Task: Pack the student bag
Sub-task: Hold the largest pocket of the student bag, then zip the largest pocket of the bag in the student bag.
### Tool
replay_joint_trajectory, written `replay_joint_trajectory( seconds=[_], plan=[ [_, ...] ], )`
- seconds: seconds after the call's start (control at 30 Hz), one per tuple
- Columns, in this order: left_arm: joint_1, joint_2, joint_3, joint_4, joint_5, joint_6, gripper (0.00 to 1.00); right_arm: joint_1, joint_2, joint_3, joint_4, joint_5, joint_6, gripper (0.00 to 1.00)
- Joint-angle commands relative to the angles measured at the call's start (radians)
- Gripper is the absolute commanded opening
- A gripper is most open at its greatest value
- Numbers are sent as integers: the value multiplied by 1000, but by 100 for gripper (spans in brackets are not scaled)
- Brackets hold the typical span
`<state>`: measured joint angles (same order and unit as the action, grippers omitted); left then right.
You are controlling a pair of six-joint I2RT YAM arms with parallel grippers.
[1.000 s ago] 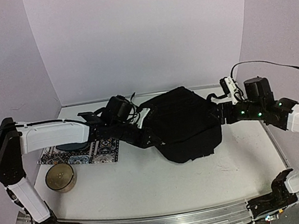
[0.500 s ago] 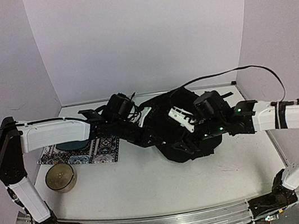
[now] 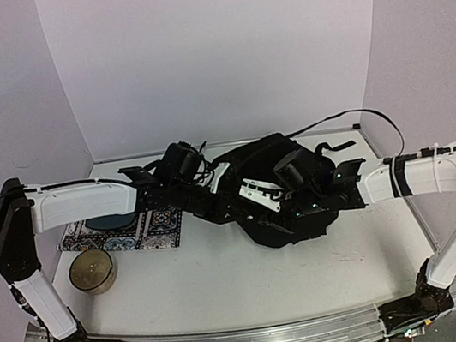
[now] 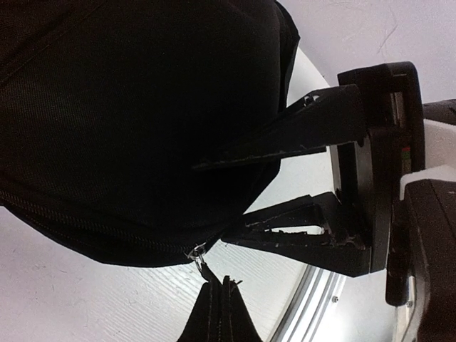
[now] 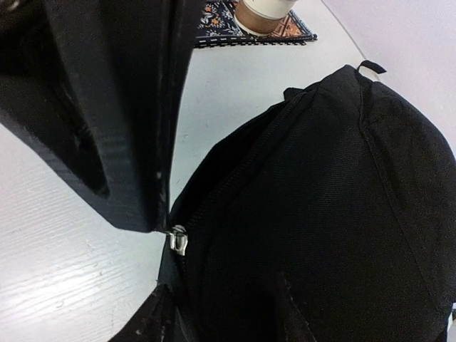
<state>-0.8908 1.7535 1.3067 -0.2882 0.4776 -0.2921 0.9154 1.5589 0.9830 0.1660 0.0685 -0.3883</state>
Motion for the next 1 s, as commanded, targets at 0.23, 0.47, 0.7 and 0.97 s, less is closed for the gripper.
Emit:
replay_joint_trajectory(
  seconds=[0.23,0.47,0.7,0.97],
  plan=[
    [83,-95,5,90,-1,-28,0,8,-104,-92,46,28,-17,0],
    [186,-61,16,47,-117,16,0,7,-271,-180,27,30,9,0],
    [264,23,79,19,-207,50,0,7,-352,-231,-8,41,33,0],
    [271,41,71,16,-179,66,0,8,-312,-197,1,-95,77,0]
  ],
)
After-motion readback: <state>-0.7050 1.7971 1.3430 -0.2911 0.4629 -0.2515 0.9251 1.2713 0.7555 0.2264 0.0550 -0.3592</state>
